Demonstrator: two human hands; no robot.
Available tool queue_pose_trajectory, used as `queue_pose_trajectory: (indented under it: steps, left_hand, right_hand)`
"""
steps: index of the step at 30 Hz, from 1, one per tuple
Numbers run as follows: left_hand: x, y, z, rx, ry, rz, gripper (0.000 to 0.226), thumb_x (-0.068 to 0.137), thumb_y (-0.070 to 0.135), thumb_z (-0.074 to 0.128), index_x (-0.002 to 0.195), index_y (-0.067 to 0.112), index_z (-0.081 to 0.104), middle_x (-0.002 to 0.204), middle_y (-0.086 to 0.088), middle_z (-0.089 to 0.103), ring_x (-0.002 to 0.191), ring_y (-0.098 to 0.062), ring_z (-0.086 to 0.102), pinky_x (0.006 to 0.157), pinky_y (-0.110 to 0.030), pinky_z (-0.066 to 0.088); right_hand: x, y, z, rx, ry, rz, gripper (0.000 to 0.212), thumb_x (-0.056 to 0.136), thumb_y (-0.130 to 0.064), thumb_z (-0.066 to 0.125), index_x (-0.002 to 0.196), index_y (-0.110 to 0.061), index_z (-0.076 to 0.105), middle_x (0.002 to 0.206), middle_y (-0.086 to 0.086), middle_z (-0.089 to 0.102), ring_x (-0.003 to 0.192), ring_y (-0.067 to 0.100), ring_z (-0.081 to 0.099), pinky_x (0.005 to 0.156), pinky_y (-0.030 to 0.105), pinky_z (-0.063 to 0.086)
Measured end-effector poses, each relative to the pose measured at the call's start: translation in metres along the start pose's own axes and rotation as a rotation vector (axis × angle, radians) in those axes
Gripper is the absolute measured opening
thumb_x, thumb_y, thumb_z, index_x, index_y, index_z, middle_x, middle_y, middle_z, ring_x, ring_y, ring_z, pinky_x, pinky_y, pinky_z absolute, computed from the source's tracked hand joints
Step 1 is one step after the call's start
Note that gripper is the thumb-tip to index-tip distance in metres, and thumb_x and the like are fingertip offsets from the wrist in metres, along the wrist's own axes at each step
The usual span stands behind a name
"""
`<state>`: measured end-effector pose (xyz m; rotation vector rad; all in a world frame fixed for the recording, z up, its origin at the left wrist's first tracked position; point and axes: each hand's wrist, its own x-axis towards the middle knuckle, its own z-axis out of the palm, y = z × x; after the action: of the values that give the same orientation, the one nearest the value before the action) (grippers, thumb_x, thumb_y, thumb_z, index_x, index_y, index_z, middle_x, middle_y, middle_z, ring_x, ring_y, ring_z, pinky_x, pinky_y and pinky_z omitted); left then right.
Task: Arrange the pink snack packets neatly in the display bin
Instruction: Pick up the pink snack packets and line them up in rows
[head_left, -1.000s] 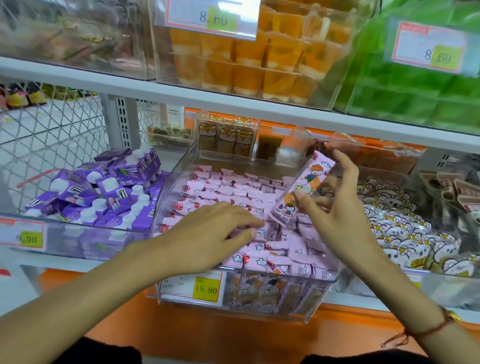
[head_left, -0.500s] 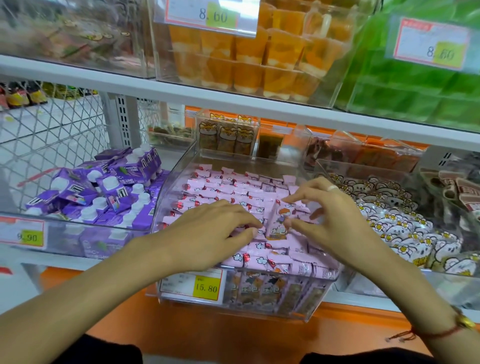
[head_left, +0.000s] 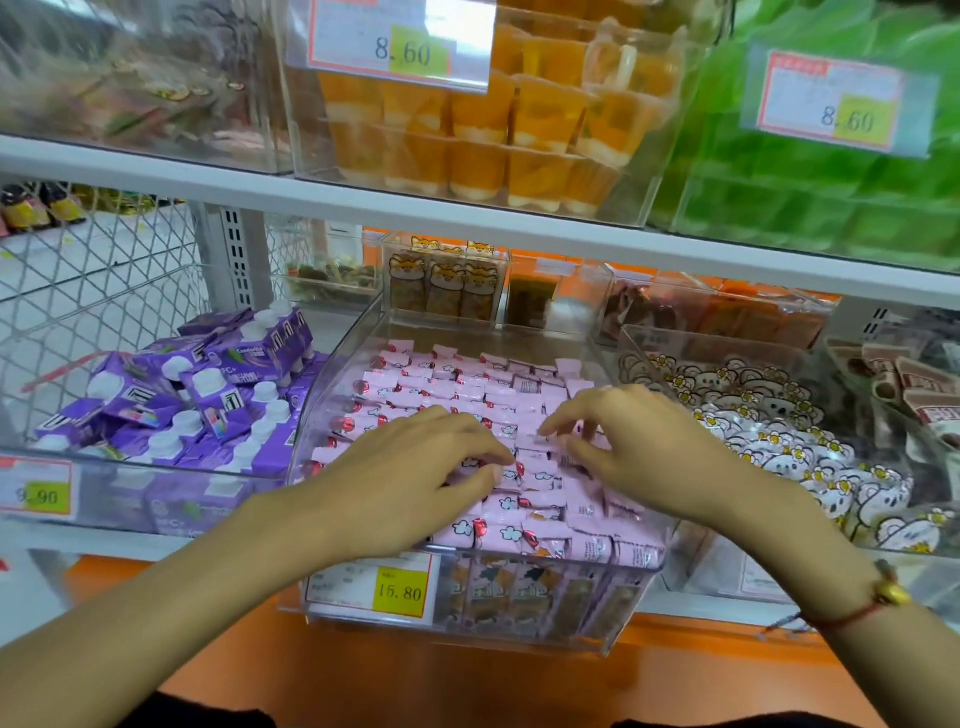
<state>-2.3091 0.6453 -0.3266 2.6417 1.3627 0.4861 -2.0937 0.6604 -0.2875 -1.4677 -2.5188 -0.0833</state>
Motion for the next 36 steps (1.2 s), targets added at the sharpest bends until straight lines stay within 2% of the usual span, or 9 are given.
queue_pose_trajectory:
  steps: [4, 9, 13, 18, 23, 27, 30, 32, 36]
  left_hand:
    - [0.001, 0.0, 0.002, 0.008, 0.012, 0.048, 0.037, 0.099, 0.046, 0.029, 0.133, 0.042, 0.046, 0.138, 0.025, 0.04, 0.124, 0.006, 0.03, 0.094, -0.013, 0.025]
    - [0.004, -0.004, 0.002, 0.046, -0.06, 0.042, 0.044, 0.098, 0.052, 0.022, 0.142, 0.05, 0.028, 0.153, 0.022, 0.023, 0.137, 0.004, 0.016, 0.108, -0.021, 0.018]
    - [0.007, -0.005, 0.002, 0.081, -0.17, 0.02, 0.045, 0.098, 0.053, 0.021, 0.142, 0.047, 0.03, 0.15, 0.016, 0.032, 0.136, -0.003, 0.024, 0.111, -0.026, 0.021]
    - [0.01, -0.003, -0.002, 0.077, -0.18, 0.036, 0.043, 0.099, 0.051, 0.023, 0.139, 0.046, 0.035, 0.141, 0.022, 0.041, 0.129, -0.002, 0.033, 0.108, -0.03, 0.028]
    - [0.009, -0.005, -0.001, 0.059, -0.168, 0.05, 0.043, 0.098, 0.052, 0.023, 0.139, 0.046, 0.035, 0.141, 0.02, 0.041, 0.128, -0.002, 0.034, 0.107, -0.03, 0.03]
    - [0.007, -0.006, -0.003, 0.013, -0.148, 0.035, 0.045, 0.096, 0.056, 0.027, 0.138, 0.047, 0.038, 0.144, 0.018, 0.039, 0.131, -0.003, 0.033, 0.107, -0.028, 0.03]
    - [0.004, -0.002, -0.004, -0.111, 0.014, -0.021, 0.034, 0.089, 0.062, 0.034, 0.11, 0.045, 0.054, 0.118, 0.016, 0.057, 0.106, -0.001, 0.05, 0.09, -0.034, 0.045]
    - [0.005, 0.001, -0.007, -0.22, 0.189, -0.135, 0.036, 0.081, 0.072, 0.035, 0.089, 0.039, 0.046, 0.097, 0.014, 0.059, 0.08, -0.001, 0.055, 0.069, -0.033, 0.047]
    - [0.004, 0.009, -0.013, -0.405, 0.232, -0.204, 0.061, 0.064, 0.083, 0.032, 0.108, 0.042, 0.039, 0.098, 0.019, 0.057, 0.07, 0.006, 0.057, 0.053, -0.016, 0.041]
  right_hand:
    - [0.02, 0.0, 0.004, -0.084, -0.026, 0.031, 0.018, 0.088, -0.038, 0.061, 0.104, -0.033, 0.068, 0.092, -0.014, 0.063, 0.09, 0.013, 0.058, 0.069, 0.024, 0.037]
    - [0.025, -0.001, 0.01, -0.051, -0.09, 0.031, 0.019, 0.085, -0.041, 0.065, 0.1, -0.031, 0.071, 0.096, -0.012, 0.064, 0.086, 0.01, 0.053, 0.068, 0.023, 0.035]
    - [0.019, -0.001, 0.014, -0.065, -0.036, -0.006, 0.018, 0.089, -0.039, 0.059, 0.099, -0.031, 0.071, 0.102, -0.011, 0.066, 0.099, 0.013, 0.056, 0.069, 0.026, 0.04]
    - [0.016, 0.0, 0.018, -0.106, 0.15, -0.047, 0.022, 0.099, -0.032, 0.043, 0.102, -0.022, 0.062, 0.108, -0.003, 0.059, 0.104, 0.02, 0.053, 0.087, 0.039, 0.044]
    - [0.016, -0.003, 0.016, 0.095, 0.507, -0.019, 0.018, 0.1, -0.027, 0.041, 0.101, -0.016, 0.056, 0.08, -0.001, 0.061, 0.067, 0.02, 0.059, 0.058, 0.032, 0.043]
    - [0.011, 0.001, 0.003, 0.394, 0.828, 0.095, 0.015, 0.098, -0.019, 0.045, 0.099, -0.01, 0.057, 0.074, -0.006, 0.058, 0.058, 0.008, 0.051, 0.056, 0.024, 0.038]
    - [0.008, 0.006, -0.001, 0.692, 0.875, 0.246, 0.016, 0.1, -0.016, 0.043, 0.098, -0.007, 0.056, 0.076, -0.007, 0.062, 0.058, -0.002, 0.057, 0.055, 0.012, 0.044]
    - [0.007, 0.006, -0.001, 0.937, 0.762, 0.361, 0.02, 0.1, -0.016, 0.042, 0.1, -0.003, 0.057, 0.081, 0.001, 0.067, 0.058, -0.001, 0.062, 0.058, 0.014, 0.051]
    - [0.009, -0.003, 0.006, 1.172, 0.571, 0.416, 0.02, 0.1, -0.015, 0.042, 0.099, -0.003, 0.059, 0.087, 0.007, 0.069, 0.067, 0.005, 0.067, 0.058, 0.012, 0.051]
